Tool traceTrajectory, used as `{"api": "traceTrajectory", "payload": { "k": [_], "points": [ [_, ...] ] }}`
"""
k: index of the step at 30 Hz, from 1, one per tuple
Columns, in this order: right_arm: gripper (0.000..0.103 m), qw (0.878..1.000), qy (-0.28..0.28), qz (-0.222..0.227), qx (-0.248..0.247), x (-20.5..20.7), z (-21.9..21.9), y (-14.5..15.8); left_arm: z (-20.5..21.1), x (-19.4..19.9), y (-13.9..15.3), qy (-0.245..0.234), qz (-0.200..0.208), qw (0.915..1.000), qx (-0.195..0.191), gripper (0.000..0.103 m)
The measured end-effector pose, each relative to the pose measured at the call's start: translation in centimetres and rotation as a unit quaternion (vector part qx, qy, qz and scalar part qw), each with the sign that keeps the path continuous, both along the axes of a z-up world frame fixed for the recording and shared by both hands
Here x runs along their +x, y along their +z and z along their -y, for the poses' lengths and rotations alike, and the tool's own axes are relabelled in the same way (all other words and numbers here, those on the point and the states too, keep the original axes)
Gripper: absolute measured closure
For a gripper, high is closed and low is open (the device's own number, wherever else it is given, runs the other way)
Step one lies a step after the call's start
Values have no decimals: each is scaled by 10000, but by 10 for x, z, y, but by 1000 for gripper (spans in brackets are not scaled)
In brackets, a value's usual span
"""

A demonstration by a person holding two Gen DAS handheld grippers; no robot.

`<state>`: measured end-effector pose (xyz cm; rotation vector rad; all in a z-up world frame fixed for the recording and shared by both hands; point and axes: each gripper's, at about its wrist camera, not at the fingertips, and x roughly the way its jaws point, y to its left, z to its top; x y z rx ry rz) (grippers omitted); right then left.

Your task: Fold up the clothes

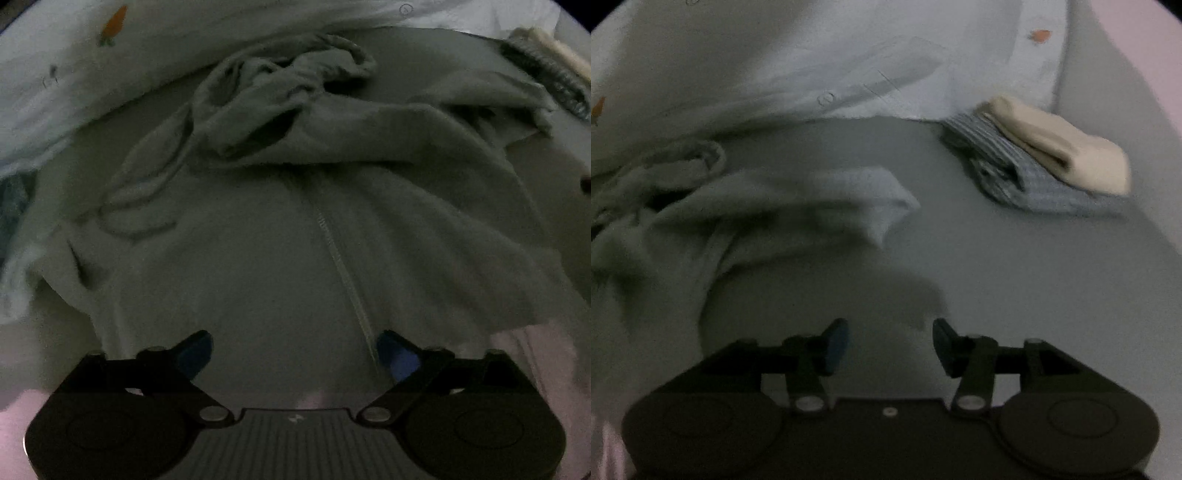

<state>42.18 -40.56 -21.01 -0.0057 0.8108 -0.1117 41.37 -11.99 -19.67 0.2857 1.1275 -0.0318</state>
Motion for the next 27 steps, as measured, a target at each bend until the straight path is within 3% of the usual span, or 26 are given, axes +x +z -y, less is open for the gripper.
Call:
{"api": "traceTrajectory", "payload": {
  "k": [3,8,10,13,15,19,21,23,24,25,27],
  "points": [
    [47,9995,299,132,5,37,-1,-12,0,10,-2,161,-209,9996,-70,0],
    [48,9960,548,624,-324,72,-11,-21,-24,27,-9,1028,-779,9883,-817,0],
    [95,9950,391,696,-594,81,-11,-21,-32,28,-11,1230,-834,9838,-1007,0],
    [96,9882,34,1061,-1099,68,-3,0,-31,28,-12,1234,-831,9845,-928,0],
    [96,9750,-252,1455,-1659,49,2,28,-33,30,-13,1290,-887,9830,-961,0],
    [96,9269,-209,2176,-3049,-3,-2,84,-36,30,-13,1231,-897,9835,-975,0],
    [93,9011,14,2265,-3698,-20,-11,89,-37,29,-14,1241,-894,9834,-979,0],
    [89,8869,410,1938,-4174,-24,-19,69,-38,28,-14,1247,-876,9834,-981,0],
    [79,8926,716,1533,-4179,-22,-19,54,-38,28,-14,1249,-867,9835,-982,0],
    [67,9085,927,1069,-3933,-20,-15,41,-39,27,-14,1247,-853,9836,-982,0],
    [66,9367,1229,159,-3275,-16,-3,19,-39,25,-15,1232,-821,9842,-976,0]
  ]
}}
